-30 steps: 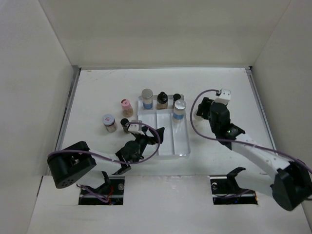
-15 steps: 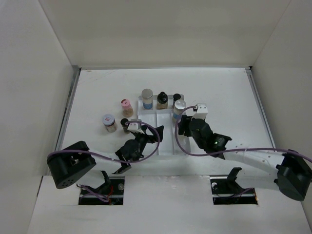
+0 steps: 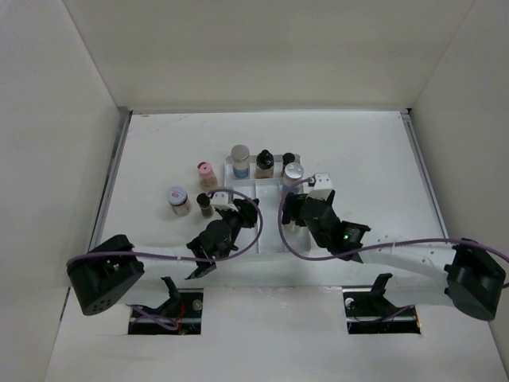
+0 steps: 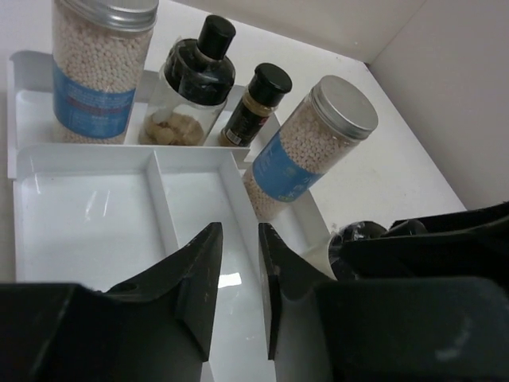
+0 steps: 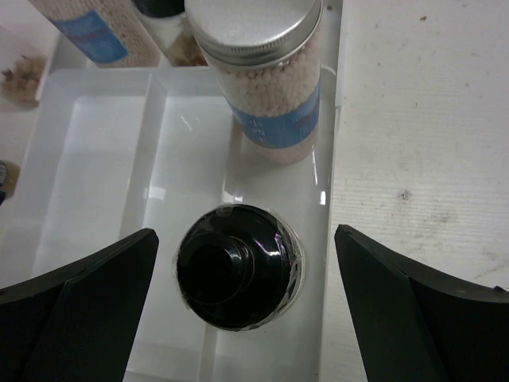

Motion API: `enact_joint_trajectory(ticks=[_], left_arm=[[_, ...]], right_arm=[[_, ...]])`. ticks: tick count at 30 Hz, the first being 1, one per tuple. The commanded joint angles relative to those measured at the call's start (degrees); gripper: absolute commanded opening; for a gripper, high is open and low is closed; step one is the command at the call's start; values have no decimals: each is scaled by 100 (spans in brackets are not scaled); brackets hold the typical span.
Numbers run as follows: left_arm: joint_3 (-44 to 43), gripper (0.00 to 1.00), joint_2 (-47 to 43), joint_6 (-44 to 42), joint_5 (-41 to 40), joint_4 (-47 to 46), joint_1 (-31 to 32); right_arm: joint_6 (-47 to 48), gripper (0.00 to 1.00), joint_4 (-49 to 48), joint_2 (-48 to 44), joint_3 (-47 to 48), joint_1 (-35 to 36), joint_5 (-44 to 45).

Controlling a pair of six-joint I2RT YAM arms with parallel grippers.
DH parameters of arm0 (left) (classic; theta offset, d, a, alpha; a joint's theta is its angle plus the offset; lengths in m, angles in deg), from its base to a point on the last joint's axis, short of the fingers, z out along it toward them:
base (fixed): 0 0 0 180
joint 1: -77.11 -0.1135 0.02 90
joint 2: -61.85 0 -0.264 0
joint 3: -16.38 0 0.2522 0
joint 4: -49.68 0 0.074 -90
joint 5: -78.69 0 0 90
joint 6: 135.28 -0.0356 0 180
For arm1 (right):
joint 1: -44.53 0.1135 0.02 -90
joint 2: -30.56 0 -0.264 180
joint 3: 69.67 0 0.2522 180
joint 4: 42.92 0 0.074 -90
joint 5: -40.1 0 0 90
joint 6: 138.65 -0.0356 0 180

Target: Organize the condiment bottles

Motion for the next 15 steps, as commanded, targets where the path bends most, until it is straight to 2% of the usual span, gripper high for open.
enact_joint_trajectory(ticks=[1, 4, 8, 9, 10, 11, 12, 13, 15], left_arm=[[-360, 27, -403, 34, -91, 577, -63], [-588, 42, -780, 34, -547, 1340, -46], [-1010, 69, -1325, 8, -1181, 2597, -177], [-1107, 74, -1474, -1, -1252, 2896, -274], [-1212, 76, -1606, -1, -1287, 3204, -396], [-1326, 78, -1738, 8, -1322, 3555, -563], [-1406, 79, -1835, 25, -1305, 3802, -695], [-1520, 80, -1958, 43, -1261, 4144, -914], [-1661, 80, -2125, 43, -1217, 4584, -1178]], right_arm=[[194, 100, -277, -720, 79, 6, 116], [449, 100, -171, -1388, 44, -502, -50], [511, 100, -145, -1663, 192, -1477, -506], [519, 95, -162, -1619, 254, -1688, -717], [520, 81, -197, -1575, 298, -1838, -858], [511, 62, -258, -1497, 359, -2031, -973], [511, 50, -337, -1409, 395, -2172, -1044], [493, 41, -425, -1321, 421, -2295, -1088], [432, 36, -644, -1232, 352, -2411, -1080]])
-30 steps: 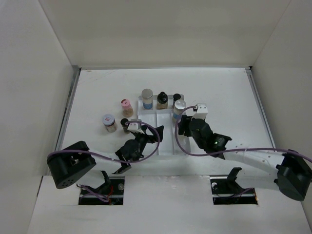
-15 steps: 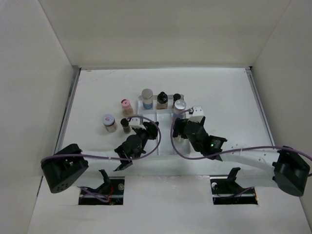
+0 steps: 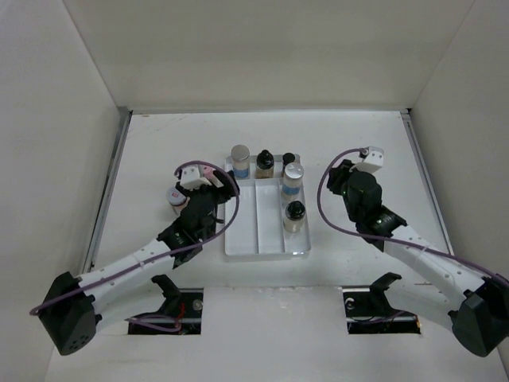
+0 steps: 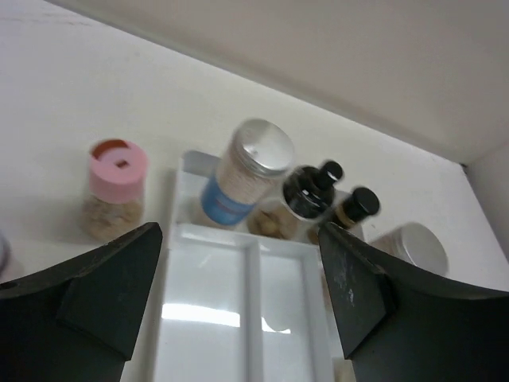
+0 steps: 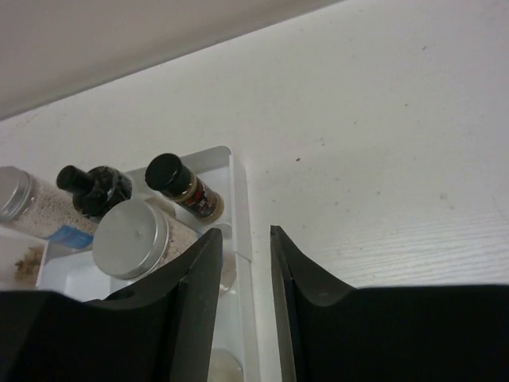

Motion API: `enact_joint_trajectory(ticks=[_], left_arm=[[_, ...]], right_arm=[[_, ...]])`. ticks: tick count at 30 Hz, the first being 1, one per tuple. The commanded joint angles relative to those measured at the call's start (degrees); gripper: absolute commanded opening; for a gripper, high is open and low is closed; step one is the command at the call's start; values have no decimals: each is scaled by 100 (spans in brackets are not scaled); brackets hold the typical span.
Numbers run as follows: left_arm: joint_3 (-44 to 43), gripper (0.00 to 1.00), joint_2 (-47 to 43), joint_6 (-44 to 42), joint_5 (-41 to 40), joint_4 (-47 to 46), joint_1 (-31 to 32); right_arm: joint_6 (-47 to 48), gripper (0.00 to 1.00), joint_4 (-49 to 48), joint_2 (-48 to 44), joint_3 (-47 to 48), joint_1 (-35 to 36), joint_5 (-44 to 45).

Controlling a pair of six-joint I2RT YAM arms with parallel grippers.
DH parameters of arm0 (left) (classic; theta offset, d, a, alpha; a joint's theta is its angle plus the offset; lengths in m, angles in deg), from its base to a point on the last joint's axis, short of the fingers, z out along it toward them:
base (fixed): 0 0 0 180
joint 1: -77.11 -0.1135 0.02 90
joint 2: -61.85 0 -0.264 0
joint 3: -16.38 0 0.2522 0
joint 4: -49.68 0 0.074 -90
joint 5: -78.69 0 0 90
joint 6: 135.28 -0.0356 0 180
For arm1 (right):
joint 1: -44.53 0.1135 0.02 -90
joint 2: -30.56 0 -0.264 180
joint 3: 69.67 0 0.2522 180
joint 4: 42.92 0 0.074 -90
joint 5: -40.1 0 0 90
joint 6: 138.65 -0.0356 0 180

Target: Organize the condiment bottles

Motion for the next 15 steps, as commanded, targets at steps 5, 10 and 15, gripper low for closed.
enact_joint_trajectory(ticks=[5, 10, 15], left_arm=[[-733, 80, -506, 67, -96, 2048, -1057], [-1165, 75, -234, 259, 361, 2663, -1709], [-999, 78, -190, 655, 423, 3332, -2139]], right_arm=[[-61, 46, -1100, -131, -387, 107, 47], [10, 52, -1452, 17, -547, 415, 259], [124, 54, -1496, 159, -476, 591, 382]])
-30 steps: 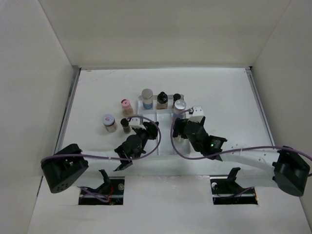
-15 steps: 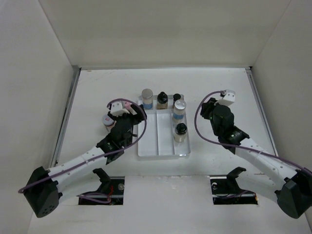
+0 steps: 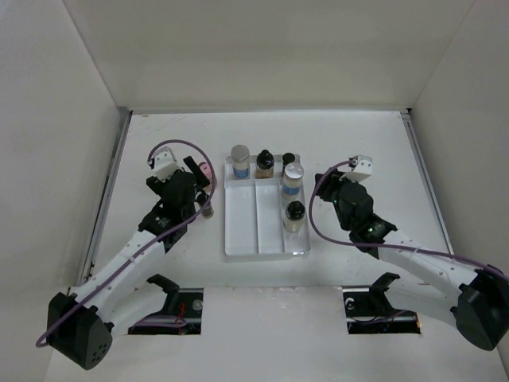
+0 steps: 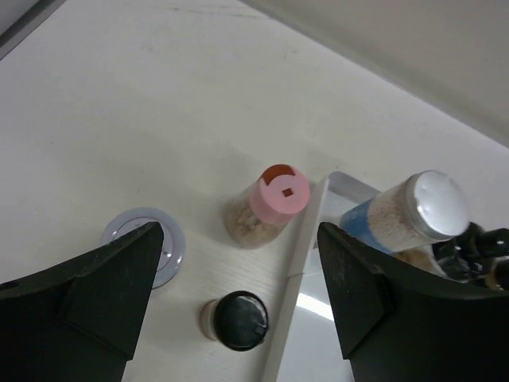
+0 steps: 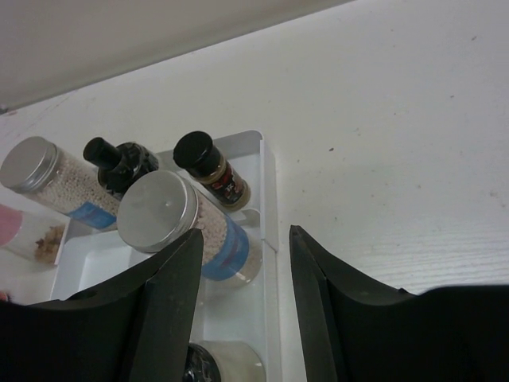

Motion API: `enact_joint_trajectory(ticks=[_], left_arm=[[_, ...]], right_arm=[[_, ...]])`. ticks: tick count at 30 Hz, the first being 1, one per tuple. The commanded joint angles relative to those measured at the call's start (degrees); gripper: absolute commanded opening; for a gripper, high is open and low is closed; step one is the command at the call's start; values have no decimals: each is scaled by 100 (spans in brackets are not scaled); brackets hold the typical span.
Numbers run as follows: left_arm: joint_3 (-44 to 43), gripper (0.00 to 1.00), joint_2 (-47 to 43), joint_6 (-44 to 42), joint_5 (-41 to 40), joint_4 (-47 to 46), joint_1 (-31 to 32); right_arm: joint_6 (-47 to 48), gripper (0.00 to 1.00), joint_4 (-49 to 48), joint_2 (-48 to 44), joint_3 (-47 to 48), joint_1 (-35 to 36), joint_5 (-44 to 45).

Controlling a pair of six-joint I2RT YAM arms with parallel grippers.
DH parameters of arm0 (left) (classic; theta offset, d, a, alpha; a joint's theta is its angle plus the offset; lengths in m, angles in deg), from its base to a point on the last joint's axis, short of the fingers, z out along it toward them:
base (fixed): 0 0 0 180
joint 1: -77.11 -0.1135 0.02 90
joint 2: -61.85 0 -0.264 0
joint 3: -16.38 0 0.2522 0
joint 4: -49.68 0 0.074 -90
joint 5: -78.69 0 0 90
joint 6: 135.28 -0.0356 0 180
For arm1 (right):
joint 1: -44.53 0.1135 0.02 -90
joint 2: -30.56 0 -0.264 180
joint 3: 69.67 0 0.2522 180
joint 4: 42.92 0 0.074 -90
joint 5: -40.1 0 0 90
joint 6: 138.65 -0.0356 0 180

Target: Organize the condiment bottles

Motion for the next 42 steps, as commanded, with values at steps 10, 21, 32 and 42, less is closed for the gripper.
enact_joint_trajectory(ticks=[10, 21, 32, 42], left_arm=[[359, 82, 497, 557, 484, 810, -928], [623, 70, 1279, 530, 501, -34, -1201], [1035, 28, 438, 452, -7, -246, -1140], [-140, 27, -1339, -356, -685, 519, -543]], right_arm=[[89, 63, -801, -94, -113, 104, 480], [238, 64, -977, -260, -191, 175, 427], [239, 64, -942, -23, -112, 219, 427], [230, 64, -995, 21, -138, 218, 409]])
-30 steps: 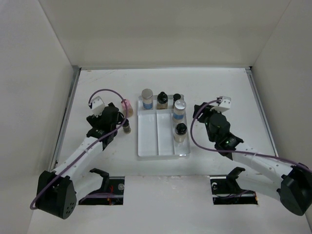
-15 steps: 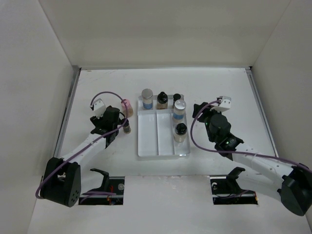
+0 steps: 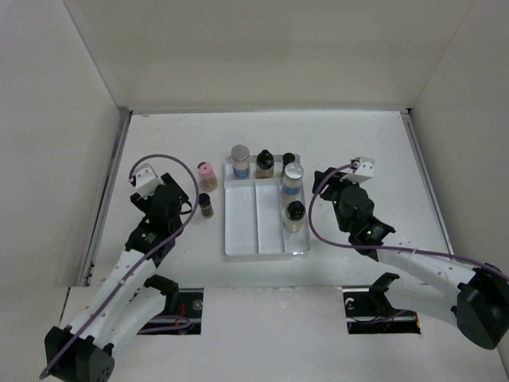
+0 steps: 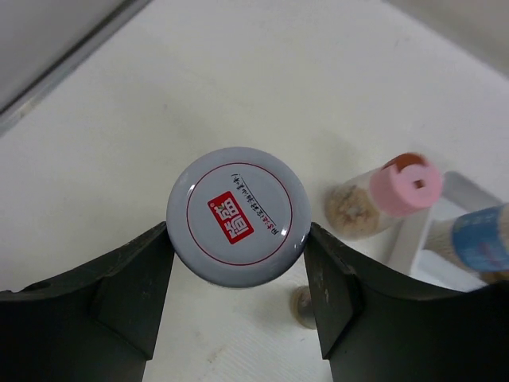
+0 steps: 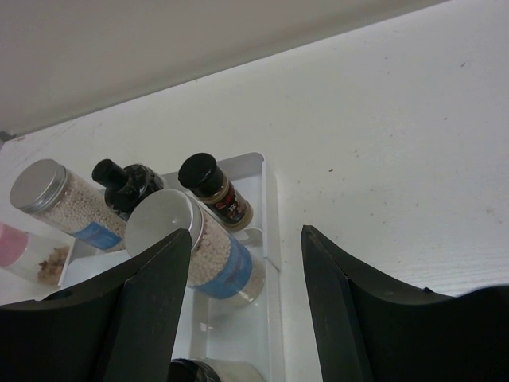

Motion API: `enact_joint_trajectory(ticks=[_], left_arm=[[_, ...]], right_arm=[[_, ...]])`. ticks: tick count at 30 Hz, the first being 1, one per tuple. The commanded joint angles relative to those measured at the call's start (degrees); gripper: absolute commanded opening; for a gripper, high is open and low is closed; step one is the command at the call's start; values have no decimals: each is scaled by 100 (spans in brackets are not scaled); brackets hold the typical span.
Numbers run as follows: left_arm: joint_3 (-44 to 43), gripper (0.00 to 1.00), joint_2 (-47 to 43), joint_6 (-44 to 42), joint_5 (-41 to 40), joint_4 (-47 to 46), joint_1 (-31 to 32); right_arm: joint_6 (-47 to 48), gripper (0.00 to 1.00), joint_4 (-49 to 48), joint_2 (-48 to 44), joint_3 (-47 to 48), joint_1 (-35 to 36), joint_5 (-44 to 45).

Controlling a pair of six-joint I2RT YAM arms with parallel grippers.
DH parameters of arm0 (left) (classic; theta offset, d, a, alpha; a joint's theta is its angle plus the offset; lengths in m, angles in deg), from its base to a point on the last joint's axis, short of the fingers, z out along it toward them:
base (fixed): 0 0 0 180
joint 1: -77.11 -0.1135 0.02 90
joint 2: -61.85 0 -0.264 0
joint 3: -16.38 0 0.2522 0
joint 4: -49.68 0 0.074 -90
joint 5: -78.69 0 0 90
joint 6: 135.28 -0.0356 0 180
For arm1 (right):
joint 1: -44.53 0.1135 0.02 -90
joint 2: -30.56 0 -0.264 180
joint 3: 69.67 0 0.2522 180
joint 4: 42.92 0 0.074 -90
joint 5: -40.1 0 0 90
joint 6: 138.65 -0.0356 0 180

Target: Organize the condiment bottles

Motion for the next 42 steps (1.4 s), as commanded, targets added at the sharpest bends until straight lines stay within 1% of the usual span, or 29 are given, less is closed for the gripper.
enact_joint_trajectory(ticks=[1, 4, 7, 9, 11, 13, 17, 22, 31, 36, 40, 42], left_arm=[[-1042, 27, -378, -541, -462, -521, 354], [-1438, 27, -204, -568, -497, -644, 1038], [-1658, 27, 402, -541, -532, -1012, 1881], [-1720, 27, 867, -533, -471, -1442, 2374], [-1825, 27, 1342, -532, -392, -1785, 2639], [-1948, 27, 1755, -532, -252, -1935, 2754], [-1923, 27, 2477, -524, -111, -2295, 2825], [-1510, 28, 3110, -532, 311, -3244, 2649], [-1334, 28, 3901, -585, 496, -3702, 2333], [-1105, 29, 4218, -822, 575, -4422, 2218], [-965, 32, 4341, -849, 575, -4616, 2227], [-877, 38, 4385, -831, 514, -4696, 2244]], right_arm=[[33, 64, -339, 1, 47, 68, 49], [51, 64, -330, -60, 39, 68, 49], [24, 64, -339, -78, 12, 42, 49], [7, 64, -295, -60, 12, 15, 49], [-2, 64, -312, -60, 12, 15, 49], [-11, 64, -304, -43, 12, 15, 49], [-11, 65, -295, -86, 3, 6, 49], [-11, 65, -286, -122, -5, 6, 49], [-11, 65, -313, -16, 12, -11, -4], [-11, 65, -330, -86, -23, -20, -13], [-20, 65, -286, -104, -14, -38, -13], [-20, 66, -304, -113, -23, -46, -13]])
